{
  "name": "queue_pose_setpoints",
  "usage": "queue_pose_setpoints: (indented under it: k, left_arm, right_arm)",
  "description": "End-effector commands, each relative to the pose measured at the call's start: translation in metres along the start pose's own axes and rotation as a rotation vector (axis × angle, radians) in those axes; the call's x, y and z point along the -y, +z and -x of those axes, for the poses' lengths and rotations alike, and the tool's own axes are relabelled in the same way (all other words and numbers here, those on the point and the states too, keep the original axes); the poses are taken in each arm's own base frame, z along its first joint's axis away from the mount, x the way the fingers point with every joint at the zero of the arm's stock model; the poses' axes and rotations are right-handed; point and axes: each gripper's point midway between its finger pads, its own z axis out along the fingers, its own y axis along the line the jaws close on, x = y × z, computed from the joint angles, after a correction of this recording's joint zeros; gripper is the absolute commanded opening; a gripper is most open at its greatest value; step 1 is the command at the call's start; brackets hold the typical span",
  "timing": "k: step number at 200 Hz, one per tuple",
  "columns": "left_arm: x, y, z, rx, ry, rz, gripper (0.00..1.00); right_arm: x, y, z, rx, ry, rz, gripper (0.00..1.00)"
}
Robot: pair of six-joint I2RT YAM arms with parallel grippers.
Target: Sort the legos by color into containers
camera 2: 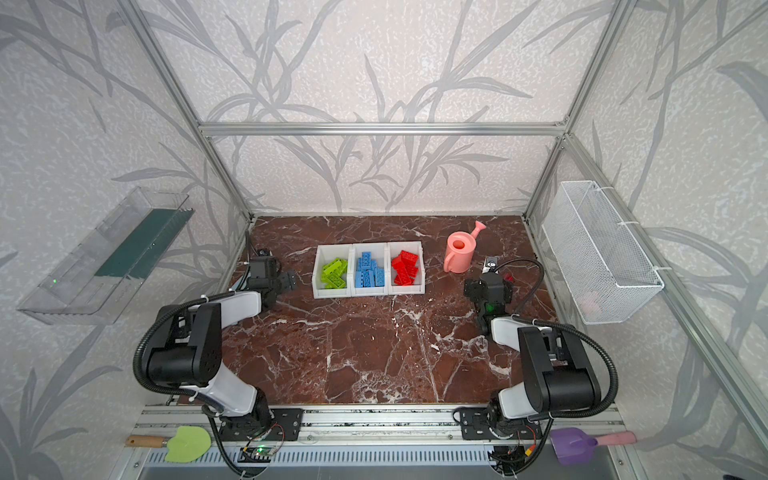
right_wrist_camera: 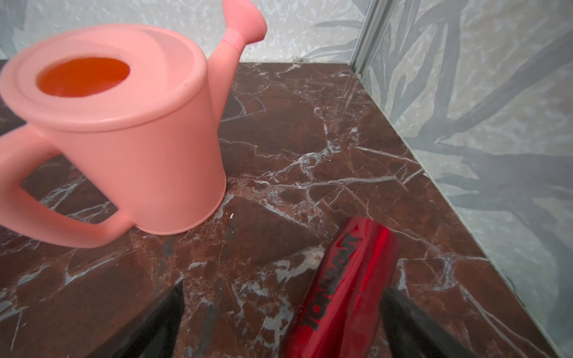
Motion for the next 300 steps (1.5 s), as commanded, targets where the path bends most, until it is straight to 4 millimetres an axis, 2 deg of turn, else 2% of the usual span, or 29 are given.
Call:
queue_pose_setpoints:
  k: [1,8,12,42,56,74,85,90,111,131,160,267,300]
  left_arm:
    - [0.006,-0.004,0.016,0.048,-0.001,-0.076,0.95]
    - [0.006,-0.006,0.016,0.065,0.0,-0.084,0.95]
    - [0.006,-0.008,0.016,0.075,0.003,-0.089,0.95]
    - [0.012,-0.027,0.017,0.199,0.027,-0.11,0.95]
    - [0.005,-0.037,0.013,0.28,0.008,-0.083,0.95]
    - [-0.001,-0.051,0.003,0.415,-0.001,-0.016,0.98]
    - [0.011,-0.057,0.0,0.445,0.065,-0.043,0.99]
    - [0.017,-0.057,0.0,0.436,0.091,-0.046,0.99]
    - [0.018,-0.051,0.001,0.397,0.086,-0.065,0.99]
    - [0.021,-0.039,0.002,0.323,0.077,-0.119,0.99]
    - [0.018,-0.036,0.003,0.31,0.052,-0.141,0.99]
    - [0.018,-0.037,0.004,0.314,0.054,-0.141,0.99]
    - [0.018,-0.037,0.004,0.315,0.053,-0.142,0.99]
  right_arm:
    - [-0.012,0.0,0.017,0.072,0.013,0.071,0.99]
    - [-0.016,-0.003,0.015,0.079,0.006,0.093,0.99]
    - [-0.017,-0.005,0.023,0.119,0.009,0.108,0.99]
    - [-0.024,-0.021,0.01,0.245,0.003,0.18,0.99]
    - [-0.025,-0.031,0.008,0.326,-0.001,0.202,0.99]
    - [-0.021,-0.038,0.003,0.33,0.012,0.195,0.99]
    - [-0.028,-0.043,0.003,0.335,-0.011,0.235,0.99]
    - [-0.032,-0.044,0.003,0.34,-0.026,0.257,0.99]
    - [-0.045,-0.041,0.006,0.347,-0.066,0.303,0.99]
    - [-0.045,-0.034,0.006,0.314,-0.066,0.29,0.99]
    - [-0.054,-0.005,0.008,0.152,-0.09,0.294,0.99]
    - [-0.054,-0.006,0.008,0.163,-0.094,0.296,0.99]
    - [-0.062,-0.008,0.008,0.164,-0.124,0.313,0.99]
